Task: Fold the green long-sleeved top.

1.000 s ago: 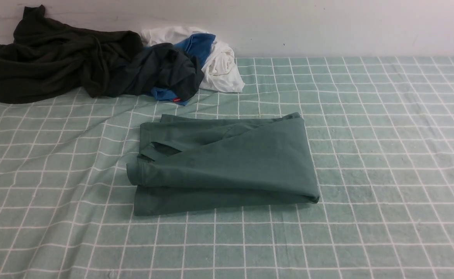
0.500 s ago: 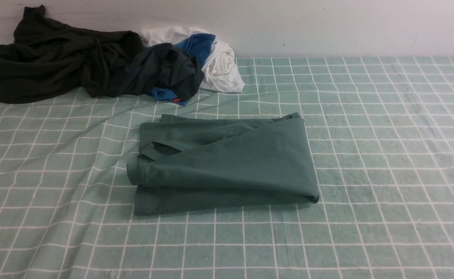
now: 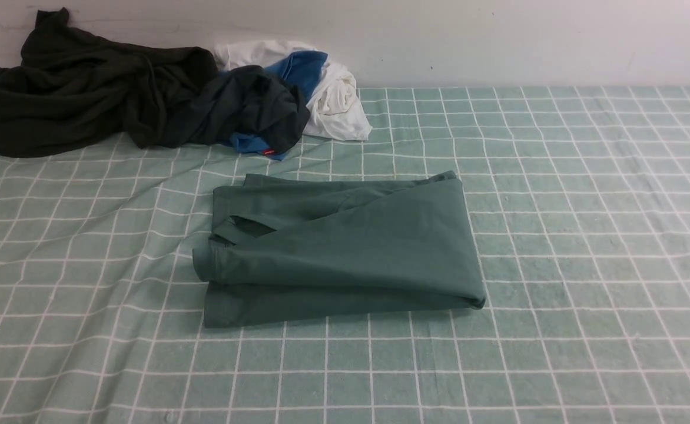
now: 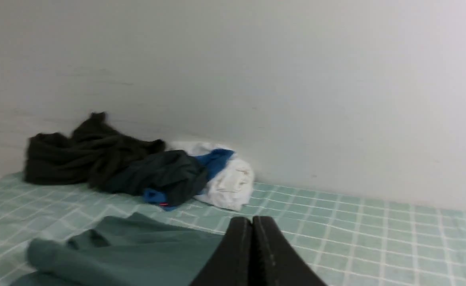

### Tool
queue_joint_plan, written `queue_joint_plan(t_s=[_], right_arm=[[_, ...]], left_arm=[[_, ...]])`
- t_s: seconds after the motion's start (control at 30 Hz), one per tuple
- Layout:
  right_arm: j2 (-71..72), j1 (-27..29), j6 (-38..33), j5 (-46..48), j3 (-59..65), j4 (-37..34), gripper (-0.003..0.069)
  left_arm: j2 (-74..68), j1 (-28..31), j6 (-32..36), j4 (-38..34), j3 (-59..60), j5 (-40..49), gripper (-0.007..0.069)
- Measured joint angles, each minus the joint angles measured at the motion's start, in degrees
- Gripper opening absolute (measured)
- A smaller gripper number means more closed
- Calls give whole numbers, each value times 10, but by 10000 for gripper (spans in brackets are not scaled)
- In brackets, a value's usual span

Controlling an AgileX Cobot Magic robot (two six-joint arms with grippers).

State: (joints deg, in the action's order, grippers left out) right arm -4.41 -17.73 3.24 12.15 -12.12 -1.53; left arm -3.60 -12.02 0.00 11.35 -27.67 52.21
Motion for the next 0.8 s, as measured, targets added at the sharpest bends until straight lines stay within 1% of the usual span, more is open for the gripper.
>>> queue_joint_plan(t_s=[0.07, 0.1, 0.13, 0.17, 0.2, 0.23, 0.27, 0.3, 0.33, 0.43, 0.6, 0.8], right_arm=[[27, 53, 24, -9, 39, 1, -13], [30, 59, 24, -9, 39, 1, -13], [43, 100, 40, -10, 69, 1, -13], [47, 124, 47, -10, 87, 1, -13], [49, 142, 50, -10, 101, 1, -13], [49, 147, 52, -10, 108, 1, -13], [50, 184, 56, -3, 130, 3, -13], [50, 184, 56, -3, 132, 4, -13], [50, 205, 58, 2, 137, 5, -13], [50, 214, 60, 16, 137, 15, -13], [50, 218, 67, 64, 137, 40, -13], [50, 198, 69, 76, 136, 44, -13]], left_arm=[[0, 0, 0, 0, 0, 0, -3], [0, 0, 0, 0, 0, 0, -3], [0, 0, 0, 0, 0, 0, -3], [0, 0, 0, 0, 0, 0, -3], [0, 0, 0, 0, 0, 0, -3], [0, 0, 0, 0, 0, 0, -3], [0, 0, 0, 0, 0, 1, -3], [0, 0, 0, 0, 0, 1, -3], [0, 0, 0, 0, 0, 1, -3], [0, 0, 0, 0, 0, 1, -3], [0, 0, 0, 0, 0, 1, -3], [0, 0, 0, 0, 0, 1, -3]])
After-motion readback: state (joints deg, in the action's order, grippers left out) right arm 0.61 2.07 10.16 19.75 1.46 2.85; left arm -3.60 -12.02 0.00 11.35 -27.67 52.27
